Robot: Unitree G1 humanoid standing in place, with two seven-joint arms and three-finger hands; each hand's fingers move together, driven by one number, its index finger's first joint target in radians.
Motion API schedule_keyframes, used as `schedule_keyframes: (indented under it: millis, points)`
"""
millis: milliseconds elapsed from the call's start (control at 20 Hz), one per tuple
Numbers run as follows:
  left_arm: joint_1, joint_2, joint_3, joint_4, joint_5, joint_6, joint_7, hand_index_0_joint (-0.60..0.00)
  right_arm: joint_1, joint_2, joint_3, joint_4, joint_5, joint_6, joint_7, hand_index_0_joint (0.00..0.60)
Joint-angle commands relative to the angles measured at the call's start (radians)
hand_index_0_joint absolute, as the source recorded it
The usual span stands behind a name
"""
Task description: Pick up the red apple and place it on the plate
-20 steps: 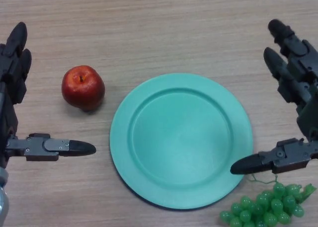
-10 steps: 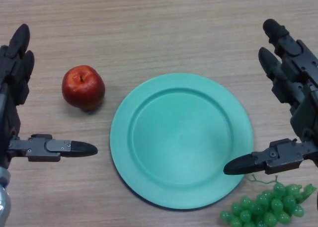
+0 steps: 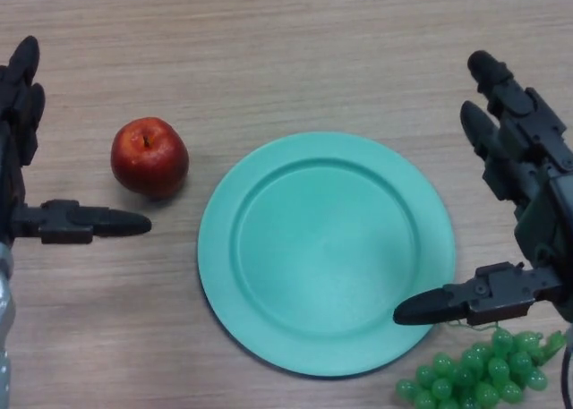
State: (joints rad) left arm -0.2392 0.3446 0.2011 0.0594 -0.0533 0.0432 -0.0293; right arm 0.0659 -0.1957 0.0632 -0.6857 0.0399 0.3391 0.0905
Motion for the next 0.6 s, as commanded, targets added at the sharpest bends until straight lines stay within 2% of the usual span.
schedule_keyframes:
  millis: [50,200,350,600]
  points:
    - [-0.083,0.074,0.032,0.038,-0.006,-0.189,0.054,0.0,-0.012,-0.002,0.008,-0.063,-0.023,-0.139,-0.036,0.0]
    - [-0.125,0.078,0.001,0.134,-0.022,-0.204,0.016,0.0,0.0,-0.003,0.018,-0.08,-0.015,-0.145,-0.041,0.0]
    - [-0.196,0.069,-0.028,0.288,0.004,-0.251,0.027,0.0,0.015,-0.005,0.012,-0.08,-0.012,-0.159,-0.04,0.0]
    - [-0.286,0.046,-0.075,0.444,0.014,-0.284,-0.02,0.0,0.032,-0.009,0.004,-0.09,-0.002,-0.156,-0.031,0.0]
